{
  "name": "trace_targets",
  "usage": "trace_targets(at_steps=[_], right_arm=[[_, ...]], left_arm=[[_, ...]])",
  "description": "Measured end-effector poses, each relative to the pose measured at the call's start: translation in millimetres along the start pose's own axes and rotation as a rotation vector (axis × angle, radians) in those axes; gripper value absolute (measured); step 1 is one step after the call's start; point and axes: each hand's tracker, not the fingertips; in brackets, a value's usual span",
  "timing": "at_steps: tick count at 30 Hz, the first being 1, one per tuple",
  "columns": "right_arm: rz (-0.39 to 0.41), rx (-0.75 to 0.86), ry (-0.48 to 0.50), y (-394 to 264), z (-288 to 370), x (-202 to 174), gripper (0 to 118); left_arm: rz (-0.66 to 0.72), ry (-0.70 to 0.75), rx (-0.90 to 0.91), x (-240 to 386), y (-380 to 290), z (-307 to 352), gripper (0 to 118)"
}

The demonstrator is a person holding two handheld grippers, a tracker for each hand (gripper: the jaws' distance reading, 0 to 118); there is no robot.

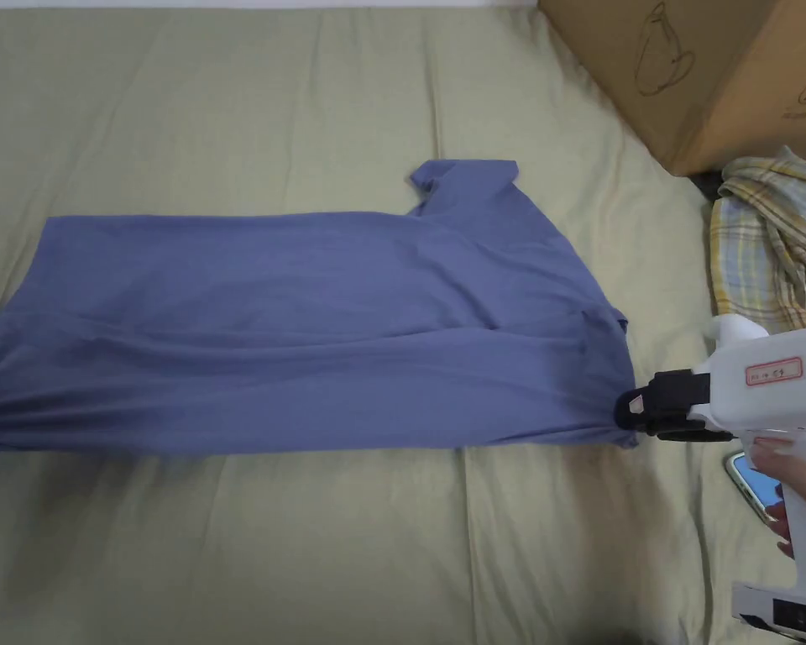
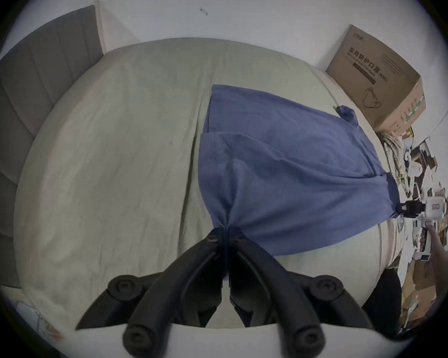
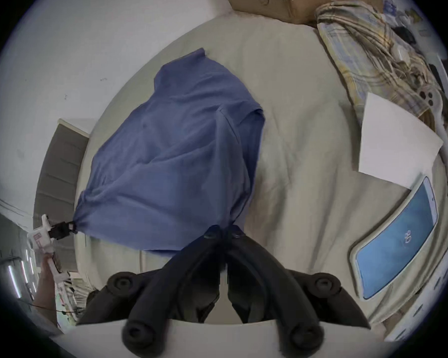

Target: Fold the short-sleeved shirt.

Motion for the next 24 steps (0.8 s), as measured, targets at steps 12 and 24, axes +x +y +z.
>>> trace_targets(at_steps=[12, 24], right_arm=[[0.168, -0.053, 0.039, -6.2, 62.7, -6.8, 4], [0.248, -0.07, -0.264, -50.5, 27.4, -7.0, 101]], left_arm=[[0.064, -0.066, -0.053, -14.7, -82.6, 59.8, 0], [0.18, -0.072, -0.106, -27.6, -126.9, 50.5, 118]])
